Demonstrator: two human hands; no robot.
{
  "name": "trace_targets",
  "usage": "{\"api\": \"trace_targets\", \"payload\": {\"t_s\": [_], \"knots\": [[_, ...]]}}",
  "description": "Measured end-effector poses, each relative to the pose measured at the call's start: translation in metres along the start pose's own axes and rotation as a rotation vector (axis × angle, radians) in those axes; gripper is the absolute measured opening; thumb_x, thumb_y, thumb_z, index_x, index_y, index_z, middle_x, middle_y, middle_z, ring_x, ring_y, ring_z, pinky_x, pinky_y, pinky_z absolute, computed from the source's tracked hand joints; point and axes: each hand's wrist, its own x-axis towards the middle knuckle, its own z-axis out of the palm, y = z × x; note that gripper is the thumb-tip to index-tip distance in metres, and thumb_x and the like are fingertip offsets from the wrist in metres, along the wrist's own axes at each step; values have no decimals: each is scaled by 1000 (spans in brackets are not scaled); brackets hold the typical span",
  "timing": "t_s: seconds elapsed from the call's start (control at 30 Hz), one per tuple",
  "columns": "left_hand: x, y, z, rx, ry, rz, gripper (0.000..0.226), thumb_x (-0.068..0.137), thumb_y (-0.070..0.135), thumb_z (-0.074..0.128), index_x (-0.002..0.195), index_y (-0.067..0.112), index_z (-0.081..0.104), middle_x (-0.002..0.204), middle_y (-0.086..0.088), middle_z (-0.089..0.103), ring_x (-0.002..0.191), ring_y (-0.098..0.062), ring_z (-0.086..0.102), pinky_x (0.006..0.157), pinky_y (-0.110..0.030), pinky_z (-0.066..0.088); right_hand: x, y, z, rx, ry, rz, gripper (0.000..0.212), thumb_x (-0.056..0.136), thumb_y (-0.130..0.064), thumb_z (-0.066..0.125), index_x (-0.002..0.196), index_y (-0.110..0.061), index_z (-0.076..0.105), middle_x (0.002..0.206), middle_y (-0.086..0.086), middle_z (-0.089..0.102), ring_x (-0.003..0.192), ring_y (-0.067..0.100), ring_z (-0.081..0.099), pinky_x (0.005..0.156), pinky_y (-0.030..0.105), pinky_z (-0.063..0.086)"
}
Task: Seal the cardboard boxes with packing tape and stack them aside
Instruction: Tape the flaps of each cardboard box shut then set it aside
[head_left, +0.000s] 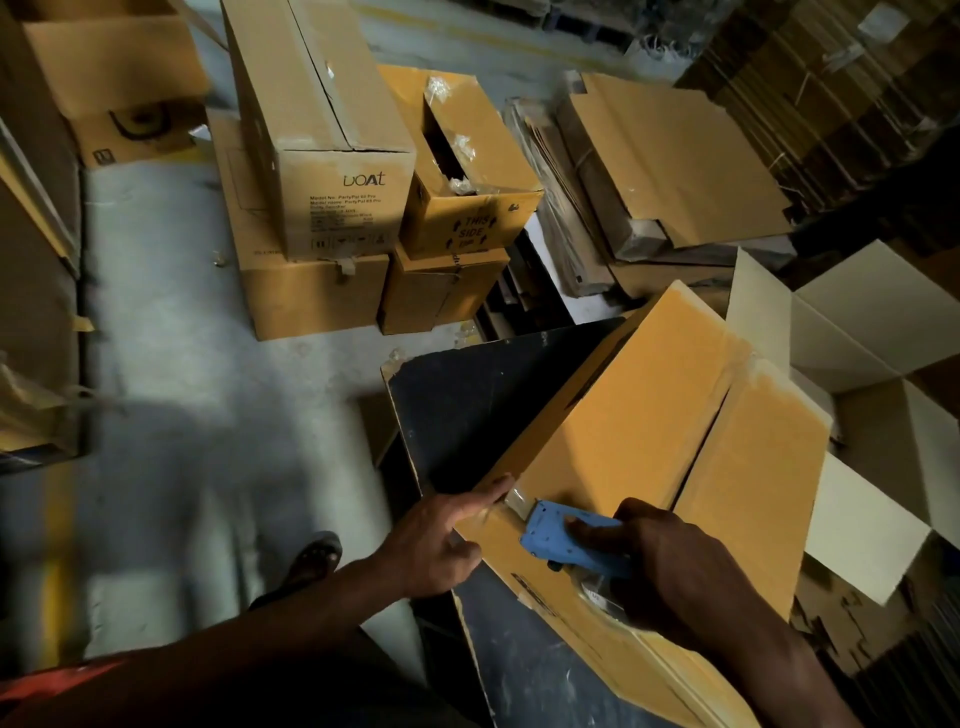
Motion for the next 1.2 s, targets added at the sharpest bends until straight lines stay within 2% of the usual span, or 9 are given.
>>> {"api": "trace_targets", "payload": {"t_s": [0.03,0.13,0.23,0.37,0.47,0.53,0.83,1.07,1.2], "knots": [[-2,-6,0,102,-18,-61,80,79,26,56,158,27,41,156,11,47,97,-1,71,80,-10,49,0,-1,-2,-2,-4,1,65,97,-52,59,152,-60,26,113,-16,46,94,7,58,76,24,52],[-2,-34,-10,478,-144,-288,88,74,57,49,158,37,37,163,6,39,145,-17,45,115,-29,37,1,-1,-5,2,-22,-4,64,97,-53,58,152,-59,27,113,-16,46,94,8,58,76,25,51],[2,-34,-21,614,-111,-91,92,81,55,61,163,29,27,169,17,14,158,-16,20,123,-41,30,0,-2,-5,-33,-29,-7,65,97,-53,58,154,-59,26,113,-15,45,95,9,58,74,26,50],[21,-1,-9,722,220,621,79,87,50,76,150,8,53,161,-2,44,151,-19,39,122,-40,32,2,-4,-6,-67,-44,7,66,99,-41,59,154,-56,27,110,-11,43,99,17,59,70,30,42],[40,-12,6,872,307,804,47,93,40,75,127,9,73,141,-6,65,139,-22,55,118,-42,41,4,-4,-7,19,-99,31,57,99,-31,63,149,-50,44,102,-10,46,106,24,63,74,35,48],[47,-20,1,906,336,893,33,94,31,73,119,10,78,134,-6,70,133,-26,61,113,-48,46,6,-7,-9,-35,-106,20,64,96,-27,66,152,-45,42,113,-5,51,109,25,62,72,34,44],[58,-35,-9,964,378,1018,56,88,33,85,137,15,65,140,-5,65,128,-27,64,105,-64,47,-36,19,4,-28,-215,124,73,88,-20,71,152,-40,42,129,1,53,115,26,60,73,35,45],[57,-28,-9,1000,364,1057,38,96,33,77,128,13,73,135,-5,68,124,-28,66,98,-72,47,-70,39,31,-48,-189,167,76,91,-20,69,156,-42,36,127,1,54,114,24,59,75,36,52],[56,-25,-10,1072,350,1084,41,100,33,71,135,14,62,138,-5,66,124,-28,66,99,-73,46,-86,50,40,-36,-190,190,75,92,-22,71,156,-41,37,130,-1,54,117,21,58,74,31,46]]}}
